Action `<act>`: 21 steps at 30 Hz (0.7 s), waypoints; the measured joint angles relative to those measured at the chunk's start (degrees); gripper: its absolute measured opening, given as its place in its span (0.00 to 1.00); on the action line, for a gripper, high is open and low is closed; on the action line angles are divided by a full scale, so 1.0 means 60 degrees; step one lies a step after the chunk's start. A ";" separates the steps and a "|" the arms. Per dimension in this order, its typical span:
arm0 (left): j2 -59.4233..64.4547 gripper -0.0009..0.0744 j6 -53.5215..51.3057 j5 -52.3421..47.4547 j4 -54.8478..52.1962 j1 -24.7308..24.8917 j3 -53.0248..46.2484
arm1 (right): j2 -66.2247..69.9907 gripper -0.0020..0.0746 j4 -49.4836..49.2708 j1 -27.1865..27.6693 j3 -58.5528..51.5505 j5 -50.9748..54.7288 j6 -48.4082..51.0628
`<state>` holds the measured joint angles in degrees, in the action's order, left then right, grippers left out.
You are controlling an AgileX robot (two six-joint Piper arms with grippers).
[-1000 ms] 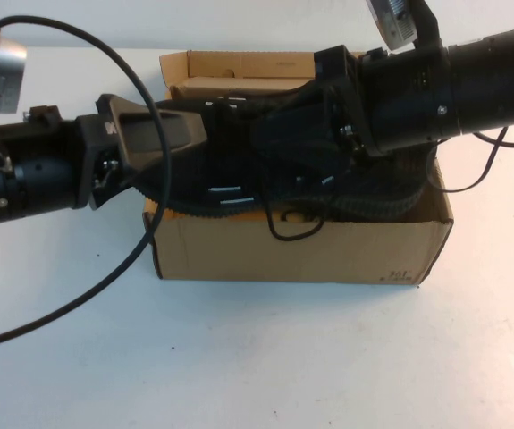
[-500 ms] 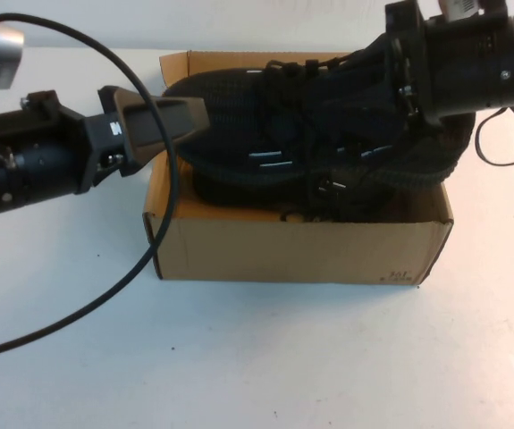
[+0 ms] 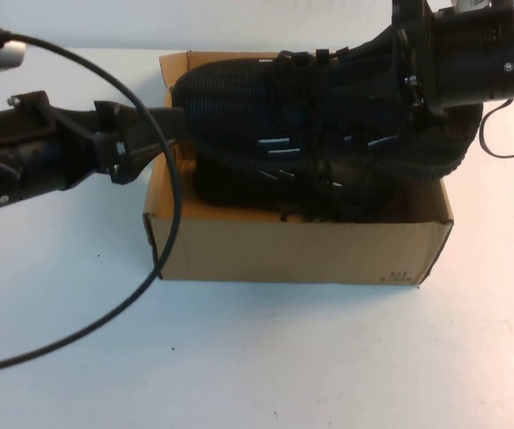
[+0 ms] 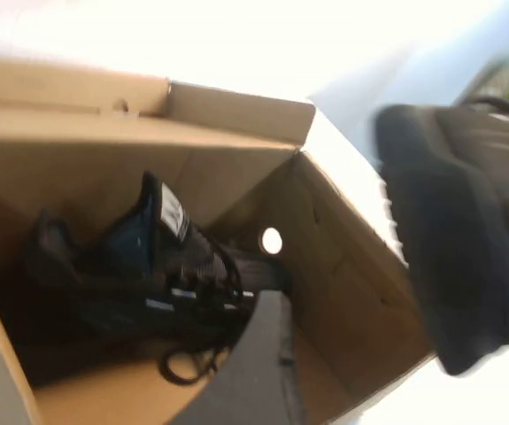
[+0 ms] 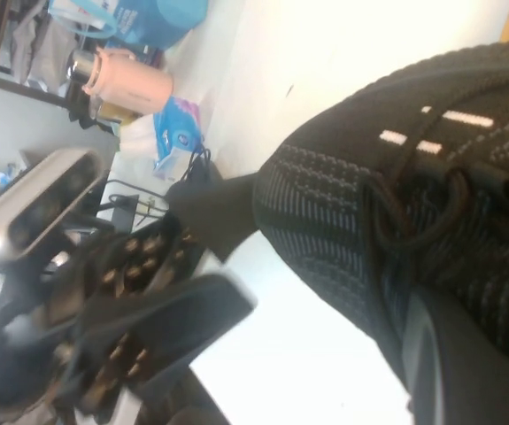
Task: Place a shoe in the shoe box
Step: Place the shoe in the shoe box
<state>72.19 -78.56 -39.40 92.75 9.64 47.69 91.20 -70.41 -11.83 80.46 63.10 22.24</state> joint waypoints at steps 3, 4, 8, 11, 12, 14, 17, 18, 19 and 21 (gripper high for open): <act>-0.0342 0.89 -0.0764 -0.0016 -0.0100 0.0000 0.0000 | 0.0282 0.02 0.0000 0.0000 0.0234 -0.0016 0.0149; -0.0527 0.89 -0.1033 0.0056 -0.0127 0.0000 0.0000 | 0.0409 0.02 0.0000 0.0000 0.0335 -0.0016 0.0189; -0.1369 0.83 -0.1521 0.1139 -0.0403 0.0000 0.0000 | 0.0851 0.02 -0.0017 0.0000 0.0558 -0.0160 0.0245; -0.1921 0.63 -0.1471 0.2275 -0.0722 0.0000 0.0000 | 0.1066 0.02 -0.0017 0.0000 0.0573 -0.0427 0.0245; -0.2028 0.55 -0.1450 0.2540 -0.0812 0.0000 0.0000 | 0.1131 0.02 -0.0017 0.0000 0.0597 -0.0497 0.0189; -0.2183 0.33 -0.1411 0.2982 -0.0885 0.0000 0.0000 | 0.1303 0.02 -0.0017 -0.0017 0.0630 -0.0703 0.0135; -0.2225 0.11 -0.1366 0.3090 -0.0948 0.0000 0.0000 | 0.1556 0.02 -0.0017 -0.0072 0.0630 -0.0943 0.0116; -0.2225 0.08 -0.1369 0.3072 -0.0948 0.0000 0.0000 | 0.1622 0.02 -0.0017 -0.0097 0.0630 -0.1019 0.0098; -0.2225 0.05 -0.1369 0.3051 -0.0954 0.0000 0.0000 | 0.1715 0.02 -0.0017 -0.0119 0.0640 -0.1040 0.0098; -0.2225 0.03 -0.1369 0.3006 -0.0969 0.0000 0.0000 | 0.1875 0.02 -0.0017 -0.0182 0.0665 -0.1057 0.0098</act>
<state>58.84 -86.77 -21.36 86.93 9.64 47.69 102.44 -70.51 -12.93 84.46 56.76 22.83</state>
